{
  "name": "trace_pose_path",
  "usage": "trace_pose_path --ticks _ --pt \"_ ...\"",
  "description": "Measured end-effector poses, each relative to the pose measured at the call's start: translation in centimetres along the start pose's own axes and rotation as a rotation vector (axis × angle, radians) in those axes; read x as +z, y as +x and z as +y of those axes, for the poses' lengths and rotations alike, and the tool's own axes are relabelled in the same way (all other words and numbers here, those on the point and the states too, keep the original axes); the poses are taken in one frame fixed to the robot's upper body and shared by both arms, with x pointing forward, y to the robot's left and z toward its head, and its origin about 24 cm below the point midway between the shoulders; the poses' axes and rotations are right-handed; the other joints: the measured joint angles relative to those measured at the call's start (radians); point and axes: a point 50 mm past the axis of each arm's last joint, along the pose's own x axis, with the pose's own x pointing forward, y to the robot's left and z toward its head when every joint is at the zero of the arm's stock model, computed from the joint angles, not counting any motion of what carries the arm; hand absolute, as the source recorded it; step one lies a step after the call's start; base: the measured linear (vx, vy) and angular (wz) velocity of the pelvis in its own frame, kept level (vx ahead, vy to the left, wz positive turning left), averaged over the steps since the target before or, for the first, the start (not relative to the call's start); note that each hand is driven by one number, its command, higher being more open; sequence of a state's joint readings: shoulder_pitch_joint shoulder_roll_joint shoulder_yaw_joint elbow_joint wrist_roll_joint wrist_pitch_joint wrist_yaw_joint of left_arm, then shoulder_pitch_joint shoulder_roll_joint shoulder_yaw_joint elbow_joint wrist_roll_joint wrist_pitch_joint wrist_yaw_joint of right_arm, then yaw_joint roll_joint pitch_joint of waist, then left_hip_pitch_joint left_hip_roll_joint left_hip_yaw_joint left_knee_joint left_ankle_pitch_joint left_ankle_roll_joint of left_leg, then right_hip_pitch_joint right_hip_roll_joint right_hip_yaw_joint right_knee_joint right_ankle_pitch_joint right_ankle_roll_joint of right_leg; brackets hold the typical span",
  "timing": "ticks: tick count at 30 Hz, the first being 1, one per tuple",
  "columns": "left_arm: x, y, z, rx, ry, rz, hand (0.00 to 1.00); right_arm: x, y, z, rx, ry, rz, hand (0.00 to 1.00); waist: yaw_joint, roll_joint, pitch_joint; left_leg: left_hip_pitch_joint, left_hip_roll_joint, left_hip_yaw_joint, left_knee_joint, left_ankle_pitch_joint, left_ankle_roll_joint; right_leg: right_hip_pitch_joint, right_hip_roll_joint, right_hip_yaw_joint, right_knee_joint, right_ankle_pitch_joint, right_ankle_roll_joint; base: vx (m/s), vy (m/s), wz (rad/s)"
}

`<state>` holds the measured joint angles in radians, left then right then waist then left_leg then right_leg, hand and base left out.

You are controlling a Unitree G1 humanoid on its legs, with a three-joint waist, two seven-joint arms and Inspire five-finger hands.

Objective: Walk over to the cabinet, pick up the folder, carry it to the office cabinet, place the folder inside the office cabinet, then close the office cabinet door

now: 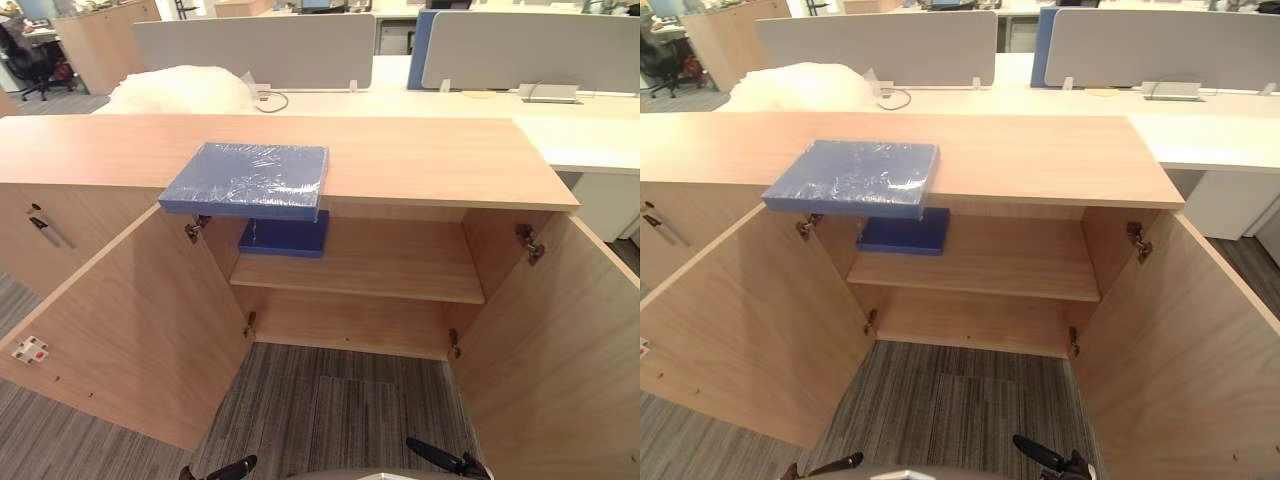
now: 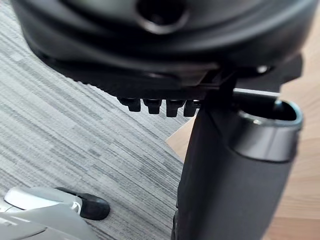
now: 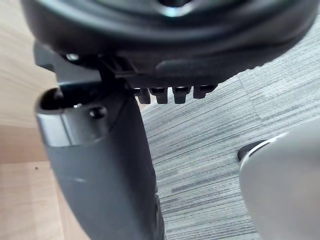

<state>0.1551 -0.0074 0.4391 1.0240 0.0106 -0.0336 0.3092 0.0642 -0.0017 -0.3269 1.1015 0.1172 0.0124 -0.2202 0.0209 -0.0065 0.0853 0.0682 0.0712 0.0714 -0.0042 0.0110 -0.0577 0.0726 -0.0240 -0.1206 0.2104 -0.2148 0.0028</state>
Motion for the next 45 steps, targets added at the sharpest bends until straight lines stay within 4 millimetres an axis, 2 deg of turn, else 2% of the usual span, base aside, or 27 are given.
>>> trace_pose_path --ticks 2,5,8,9,11,12,13,15,17,18,21,24,28,32,36,37,40,45 --pt "-0.2 0.0 0.2 0.003 -0.007 0.007 1.00 -0.1 0.0 0.0 0.006 -0.007 0.003 1.00 0.012 -0.005 0.000 0.006 0.025 -0.008 -0.012 -0.001 -0.019 0.018 0.027 -0.015 -0.020 0.004 -0.006 0.11 -0.212 0.19" --pt "0.0 0.1 0.4 0.006 -0.013 -0.002 1.00 -0.2 -0.1 0.2 0.008 -0.003 0.008 1.00 0.015 -0.018 0.004 -0.002 0.038 -0.015 0.018 -0.015 -0.037 0.039 0.039 -0.034 -0.031 0.004 -0.006 0.08 -0.107 0.19" --pt "1.2 0.2 0.4 0.007 0.001 -0.055 1.00 -0.2 -0.2 0.8 0.021 0.004 0.007 1.00 0.023 -0.034 0.026 -0.099 0.056 -0.008 0.266 -0.097 -0.045 0.077 0.041 -0.057 -0.028 0.004 -0.006 0.05 -0.067 0.33" --pt "1.7 0.2 0.4 0.007 0.003 -0.072 1.00 0.0 -0.2 1.1 0.028 0.003 -0.003 1.00 0.030 -0.037 0.039 -0.169 0.073 0.012 0.425 -0.122 -0.044 0.102 0.042 -0.060 -0.031 0.004 -0.006 -0.01 -0.022 0.16" --pt "1.6 0.1 0.3 0.001 0.010 -0.070 1.00 0.4 -0.3 1.2 0.033 -0.009 -0.023 1.00 0.033 -0.033 0.042 -0.201 0.092 0.046 0.515 -0.144 -0.036 0.117 0.045 -0.057 -0.035 0.004 -0.006 -0.01 0.011 -0.03" --pt "1.1 0.0 0.3 -0.004 0.010 -0.056 1.00 0.7 -0.2 1.1 0.033 -0.013 -0.037 1.00 0.032 -0.021 0.037 -0.197 0.100 0.067 0.519 -0.154 -0.029 0.117 0.048 -0.050 -0.035 0.004 -0.006 0.04 0.073 -0.15" --pt "1.1 0.0 0.3 -0.007 0.008 -0.055 1.00 0.8 -0.3 1.2 0.036 -0.012 -0.044 1.00 0.032 -0.015 0.040 -0.192 0.092 0.066 0.498 -0.154 -0.027 0.113 0.043 -0.043 -0.037 0.004 -0.005 0.05 0.109 -0.10" --pt "1.1 0.1 0.4 -0.011 0.007 -0.057 1.00 0.8 -0.3 1.4 0.039 -0.010 -0.043 1.00 0.032 -0.023 0.035 -0.179 0.070 0.052 0.438 -0.151 -0.022 0.097 0.034 -0.041 -0.049 0.004 -0.005 0.06 0.093 0.03" --pt "0.8 0.1 0.5 -0.013 -0.027 -0.036 1.00 0.5 -0.3 1.4 0.040 -0.012 -0.035 1.00 0.033 -0.030 0.030 -0.136 0.039 0.044 0.314 -0.131 0.006 0.084 0.019 -0.041 -0.062 0.006 -0.005 0.06 0.056 0.11" --pt "0.7 0.1 0.5 -0.013 -0.033 -0.030 1.00 0.4 -0.3 1.3 0.039 -0.014 -0.033 1.00 0.033 -0.029 0.030 -0.124 0.035 0.045 0.292 -0.125 0.008 0.086 0.017 -0.041 -0.062 0.008 -0.007 0.03 0.045 0.10" --pt "0.3 0.0 0.5 -0.020 -0.022 -0.017 1.00 0.1 -0.4 1.0 0.037 -0.019 -0.028 1.00 0.033 -0.024 0.010 -0.050 0.021 0.053 0.157 -0.070 0.007 0.086 0.011 -0.030 -0.063 0.025 -0.008 -0.02 0.028 -0.08" --pt "0.0 -0.2 0.3 -0.044 -0.007 -0.015 1.00 0.1 -0.3 0.4 0.026 -0.021 -0.035 1.00 0.030 -0.006 -0.006 -0.004 0.004 0.056 0.024 -0.011 0.005 0.064 0.010 -0.008 -0.067 0.026 -0.008 -0.06 0.011 -0.16" --pt "2.7 -1.6 -2.0 -0.178 -0.182 -0.123 1.00 -0.1 -0.2 -0.2 0.015 -0.021 -0.023 1.00 0.027 0.005 -0.008 -0.009 -0.011 0.040 -0.049 0.043 0.011 0.029 0.005 -0.003 -0.068 0.030 -0.010 -0.13 0.003 0.06" --pt "7.2 -4.6 -5.3 -0.448 -0.426 -0.271 1.00 -0.1 -0.2 -0.1 0.042 -0.049 -0.026 1.00 0.026 0.005 -0.025 -0.011 -0.027 0.002 -0.083 0.050 0.008 0.004 0.003 0.029 -0.072 0.035 -0.003 -0.13 0.038 -0.13" --pt "11.7 -7.5 -5.3 -0.569 -0.551 -0.471 1.00 -0.2 -0.2 -0.1 0.057 -0.073 -0.022 1.00 0.011 0.009 -0.037 -0.012 -0.029 0.000 -0.082 0.050 0.009 0.000 0.003 0.049 -0.084 0.038 0.007 -0.03 0.024 -0.14" --pt "12.9 -8.4 -5.1 -0.573 -0.544 -0.546 1.00 -0.2 -0.2 -0.1 0.056 -0.082 -0.020 1.00 0.011 0.010 -0.040 -0.013 -0.034 0.000 -0.082 0.053 0.010 0.001 0.003 0.050 -0.089 0.041 0.004 0.00 0.000 0.00" --pt "14.5 -9.5 -4.6 -0.497 -0.439 -0.686 1.00 -0.2 -0.2 -0.1 0.055 -0.102 -0.022 1.00 0.016 0.016 -0.057 -0.015 -0.037 -0.009 -0.082 0.055 0.018 0.008 0.009 0.050 -0.101 0.042 0.003 0.06 -0.013 0.02" --pt "15.4 -10.3 -3.8 -0.263 -0.234 -0.829 1.00 -0.4 -0.2 -0.3 0.039 -0.107 -0.015 1.00 0.022 0.022 -0.064 -0.010 -0.033 -0.043 -0.082 0.052 0.016 0.029 0.017 0.050 -0.112 0.046 0.000 0.08 -0.051 0.11"
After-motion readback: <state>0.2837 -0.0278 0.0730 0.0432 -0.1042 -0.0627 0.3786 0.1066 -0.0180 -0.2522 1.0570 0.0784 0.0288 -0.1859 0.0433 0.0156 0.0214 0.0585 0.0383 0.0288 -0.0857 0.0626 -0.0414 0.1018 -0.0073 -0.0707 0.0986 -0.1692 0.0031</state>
